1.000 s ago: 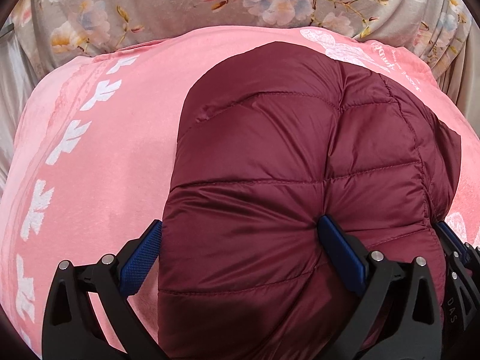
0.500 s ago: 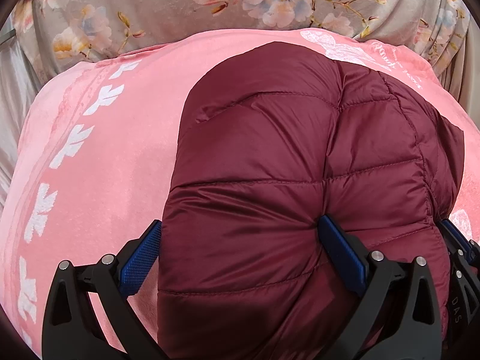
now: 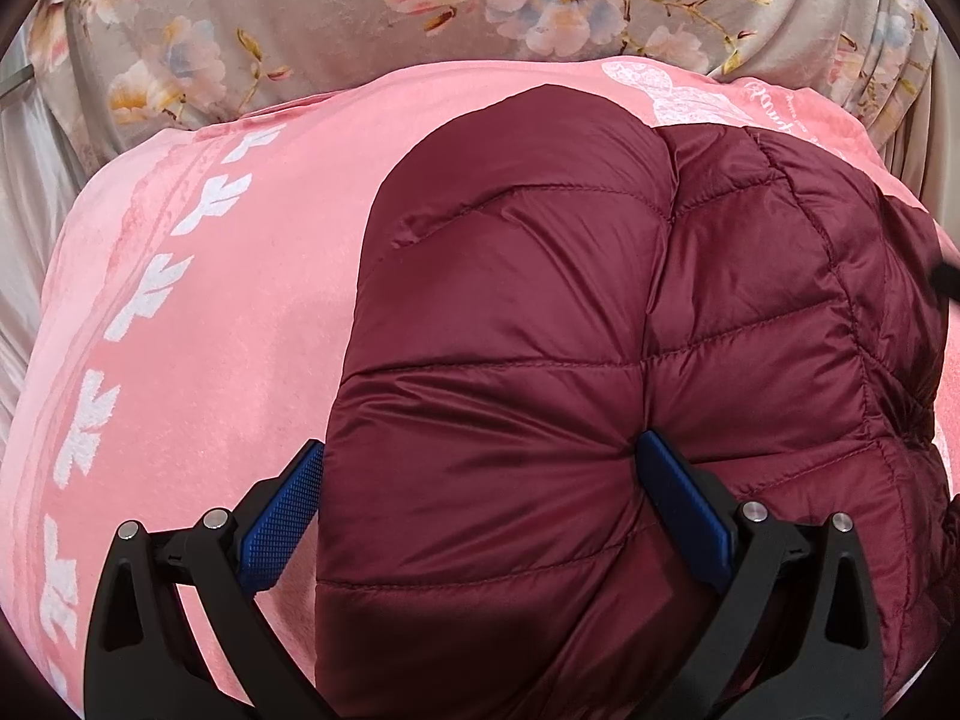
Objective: Fold large clothes
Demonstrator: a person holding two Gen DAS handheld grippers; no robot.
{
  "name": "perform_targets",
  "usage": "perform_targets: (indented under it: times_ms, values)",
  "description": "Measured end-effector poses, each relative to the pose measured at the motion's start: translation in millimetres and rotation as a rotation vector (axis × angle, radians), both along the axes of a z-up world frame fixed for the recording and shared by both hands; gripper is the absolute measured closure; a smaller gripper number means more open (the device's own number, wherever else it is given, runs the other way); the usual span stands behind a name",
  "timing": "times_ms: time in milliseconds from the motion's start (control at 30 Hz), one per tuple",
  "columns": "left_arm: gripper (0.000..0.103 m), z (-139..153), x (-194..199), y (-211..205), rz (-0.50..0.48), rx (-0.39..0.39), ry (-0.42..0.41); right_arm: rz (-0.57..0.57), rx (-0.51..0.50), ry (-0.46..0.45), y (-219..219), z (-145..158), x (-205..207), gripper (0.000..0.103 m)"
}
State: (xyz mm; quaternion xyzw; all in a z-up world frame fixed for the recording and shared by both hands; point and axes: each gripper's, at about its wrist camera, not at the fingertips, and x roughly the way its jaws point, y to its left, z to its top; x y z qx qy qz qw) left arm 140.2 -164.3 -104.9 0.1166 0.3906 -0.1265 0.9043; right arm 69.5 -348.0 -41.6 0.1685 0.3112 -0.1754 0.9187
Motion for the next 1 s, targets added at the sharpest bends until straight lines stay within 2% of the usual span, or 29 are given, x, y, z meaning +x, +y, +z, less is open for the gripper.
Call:
perform_targets:
  times_ms: [133, 267, 333, 533, 567, 600, 667, 767, 867, 933, 1000]
  values:
    - [0.005, 0, 0, 1, 0.0, -0.003, 0.002, -0.043, 0.033, 0.076, -23, -22, 34, 0.091]
    - [0.005, 0, 0, 1, -0.001, -0.006, 0.0, -0.049, 0.071, 0.143, -32, -54, 49, 0.091]
    - [0.005, -1, -1, 0, -0.001, -0.009, -0.002, -0.043, 0.065, 0.149, -31, -65, 50, 0.091]
    - [0.005, -1, -1, -1, -0.001, -0.004, -0.002, -0.039, 0.062, 0.152, -31, -65, 46, 0.087]
    - [0.005, -1, 0, 0, -0.002, -0.005, 0.003, -0.05, 0.056, 0.148, -30, -60, 39, 0.077]
    - [0.005, -1, 1, 0, -0.001, -0.007, 0.007, -0.059, 0.058, 0.137, -28, -55, 32, 0.06]
    - [0.005, -1, 2, 0, -0.001, -0.01, 0.015, -0.053, 0.08, 0.101, -27, -48, 12, 0.043]
    - [0.005, 0, 2, -1, 0.004, -0.01, 0.014, -0.028, 0.135, 0.102, -27, -49, -9, 0.037]
    - [0.005, 5, 3, 3, 0.001, -0.017, 0.043, -0.006, 0.23, 0.109, -31, -58, -20, 0.036]
    - [0.005, 11, 3, 15, -0.006, -0.074, 0.101, 0.001, 0.265, 0.116, -32, -62, -26, 0.036]
    - [0.005, 18, 5, 34, 0.0, -0.166, 0.145, 0.021, 0.289, 0.126, -29, -65, -29, 0.036]
